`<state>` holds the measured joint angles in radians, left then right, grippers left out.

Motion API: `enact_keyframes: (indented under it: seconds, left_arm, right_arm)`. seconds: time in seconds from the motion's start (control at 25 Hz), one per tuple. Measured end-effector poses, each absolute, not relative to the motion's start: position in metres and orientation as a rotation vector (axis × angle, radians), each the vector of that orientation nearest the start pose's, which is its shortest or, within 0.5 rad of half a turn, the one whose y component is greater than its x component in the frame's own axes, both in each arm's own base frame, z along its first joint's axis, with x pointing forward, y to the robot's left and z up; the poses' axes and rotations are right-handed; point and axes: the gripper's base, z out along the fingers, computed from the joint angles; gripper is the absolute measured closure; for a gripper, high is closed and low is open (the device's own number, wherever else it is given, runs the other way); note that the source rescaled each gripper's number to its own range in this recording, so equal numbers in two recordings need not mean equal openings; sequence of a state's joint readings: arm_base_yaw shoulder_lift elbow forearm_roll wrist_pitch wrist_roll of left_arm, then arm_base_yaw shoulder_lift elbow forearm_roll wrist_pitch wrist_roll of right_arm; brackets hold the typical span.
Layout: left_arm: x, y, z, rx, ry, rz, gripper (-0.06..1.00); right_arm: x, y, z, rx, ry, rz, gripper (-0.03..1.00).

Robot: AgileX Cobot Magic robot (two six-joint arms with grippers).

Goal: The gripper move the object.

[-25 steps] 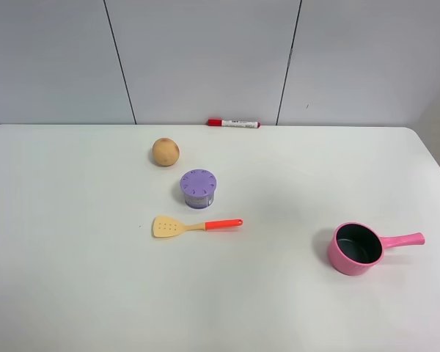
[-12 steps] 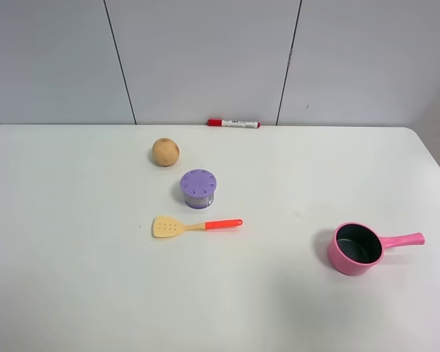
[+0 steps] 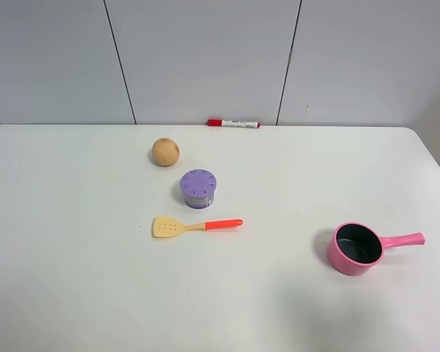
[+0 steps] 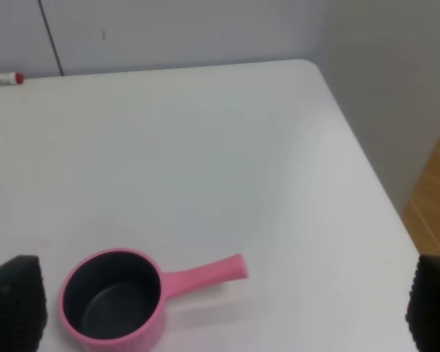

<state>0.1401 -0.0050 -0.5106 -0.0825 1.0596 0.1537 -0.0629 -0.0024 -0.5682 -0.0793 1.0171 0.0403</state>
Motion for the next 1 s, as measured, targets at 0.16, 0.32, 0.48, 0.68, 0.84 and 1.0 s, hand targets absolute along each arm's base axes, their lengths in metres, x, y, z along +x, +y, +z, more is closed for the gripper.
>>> enact_keyframes:
  seconds: [0.16,0.32,0.48,0.68,0.84,1.0]
  left_arm:
    - [-0.006,-0.007,0.280,0.018,2.026,0.087,-0.06]
    - [-0.006,-0.007,0.280,0.018,2.026,0.087,-0.06]
    - [-0.006,-0.007,0.280,0.018,2.026,0.087,-0.06]
    - [-0.006,-0.007,0.280,0.018,2.026,0.087,-0.06]
    - [-0.006,-0.007,0.280,0.018,2.026,0.087,-0.06]
    - [-0.006,-0.007,0.280,0.018,2.026,0.087,-0.06]
  right_arm:
    - [-0.007,-0.003,0.286,0.105,1.990,-0.070,-0.03]
    - [-0.006,-0.003,0.278,0.107,2.033,-0.070,-0.03]
    - [-0.006,-0.003,0.278,0.107,2.033,-0.070,-0.03]
    - [-0.006,-0.003,0.278,0.107,2.033,-0.070,-0.03]
    - [-0.006,-0.003,0.278,0.107,2.033,-0.070,-0.03]
    - [-0.006,-0.003,0.278,0.107,2.033,-0.070,-0.03]
